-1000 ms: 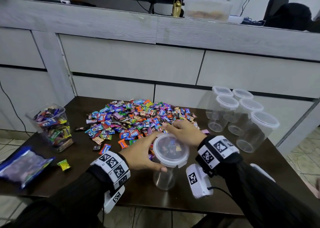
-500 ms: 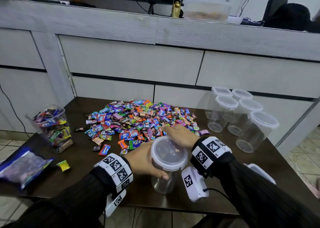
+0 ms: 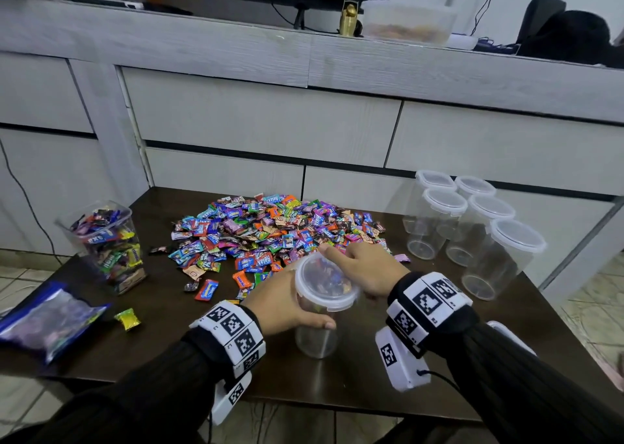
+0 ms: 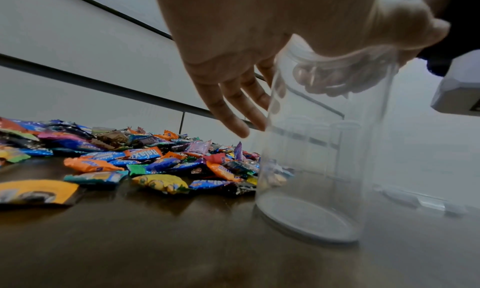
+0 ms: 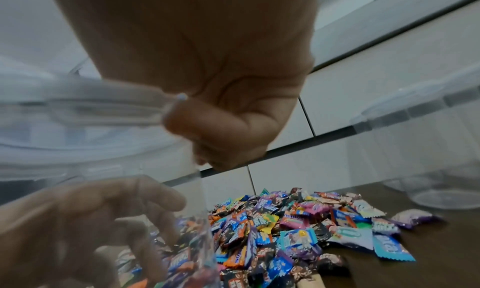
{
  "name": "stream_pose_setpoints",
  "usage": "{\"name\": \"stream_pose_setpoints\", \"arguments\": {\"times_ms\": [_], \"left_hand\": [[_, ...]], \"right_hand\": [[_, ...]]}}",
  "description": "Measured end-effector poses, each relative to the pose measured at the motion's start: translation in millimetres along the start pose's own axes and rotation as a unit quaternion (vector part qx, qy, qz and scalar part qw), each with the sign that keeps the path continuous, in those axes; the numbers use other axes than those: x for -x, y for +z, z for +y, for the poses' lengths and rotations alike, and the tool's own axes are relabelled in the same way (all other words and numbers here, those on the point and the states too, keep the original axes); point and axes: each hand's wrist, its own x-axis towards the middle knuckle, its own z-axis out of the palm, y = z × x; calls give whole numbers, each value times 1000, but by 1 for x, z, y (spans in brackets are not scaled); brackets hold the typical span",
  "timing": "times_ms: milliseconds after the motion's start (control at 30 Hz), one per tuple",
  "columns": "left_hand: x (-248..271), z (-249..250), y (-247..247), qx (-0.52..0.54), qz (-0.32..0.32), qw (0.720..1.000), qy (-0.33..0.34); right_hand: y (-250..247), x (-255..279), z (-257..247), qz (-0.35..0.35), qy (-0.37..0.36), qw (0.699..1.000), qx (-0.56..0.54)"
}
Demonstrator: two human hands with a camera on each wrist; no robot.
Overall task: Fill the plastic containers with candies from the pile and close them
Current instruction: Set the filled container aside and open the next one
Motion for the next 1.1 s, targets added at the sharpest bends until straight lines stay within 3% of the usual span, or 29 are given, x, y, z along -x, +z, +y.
{"name": "stream_pose_setpoints", "arguments": {"times_ms": [233, 467, 667, 767, 867, 967, 1100], "left_hand": [[11, 0, -6, -131, 9, 991, 9], [4, 1, 0, 17, -4, 999, 35], [2, -6, 6, 44, -19, 998, 31], [0, -7, 5, 45, -26, 998, 30], [0, -9, 6, 41, -23, 998, 27], [-1, -9, 6, 42, -24, 998, 30], [-5, -4, 4, 49, -35, 998, 33]], "right_hand": [[-3, 6, 2, 24, -5, 998, -49], [5, 1, 3, 22, 41, 999, -27], [10, -2, 6, -4, 38, 992, -122], [4, -2, 3, -1, 38, 999, -39], [-5, 6, -2, 78, 33, 986, 145], [-10, 13, -9, 129, -55, 973, 183], [-2, 27, -17, 22, -210, 970, 118]]}}
